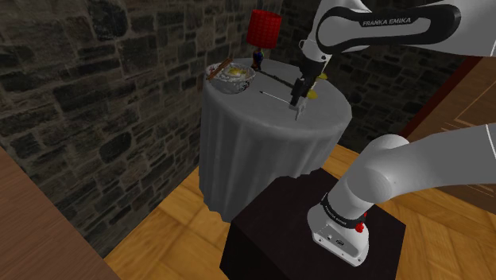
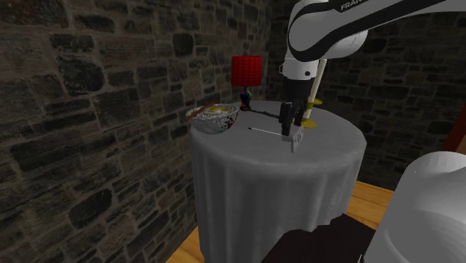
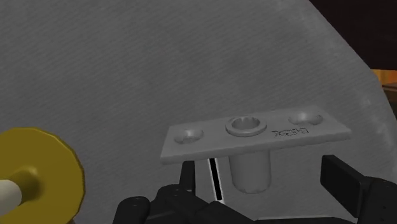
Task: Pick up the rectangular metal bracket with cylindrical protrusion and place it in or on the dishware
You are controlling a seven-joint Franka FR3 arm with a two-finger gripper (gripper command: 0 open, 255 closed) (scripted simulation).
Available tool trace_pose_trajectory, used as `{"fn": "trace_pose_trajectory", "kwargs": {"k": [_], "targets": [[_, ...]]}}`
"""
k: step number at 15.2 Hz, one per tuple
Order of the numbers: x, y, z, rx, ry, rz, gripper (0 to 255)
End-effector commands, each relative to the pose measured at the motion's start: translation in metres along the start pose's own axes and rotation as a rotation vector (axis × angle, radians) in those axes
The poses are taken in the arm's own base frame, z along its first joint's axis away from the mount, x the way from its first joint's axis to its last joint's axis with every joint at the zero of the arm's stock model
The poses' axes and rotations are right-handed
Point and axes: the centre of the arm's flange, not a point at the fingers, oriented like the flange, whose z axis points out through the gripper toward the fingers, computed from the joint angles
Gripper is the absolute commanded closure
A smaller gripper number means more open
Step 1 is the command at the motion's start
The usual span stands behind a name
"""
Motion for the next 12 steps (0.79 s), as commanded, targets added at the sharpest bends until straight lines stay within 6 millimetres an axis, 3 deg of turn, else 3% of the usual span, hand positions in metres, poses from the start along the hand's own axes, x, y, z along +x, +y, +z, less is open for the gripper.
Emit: {"fn": "trace_pose_trajectory", "kwargs": {"k": [1,3,11,12], "targets": [[-0.0007,0.0003,0.0173,0.006,-0.016,0.002,0],[-0.0008,0.0002,0.0256,0.006,-0.016,0.002,0],[-0.0008,0.0002,0.0256,0.006,-0.016,0.002,0],[-0.0007,0.0002,0.0257,0.006,-0.016,0.002,255]]}}
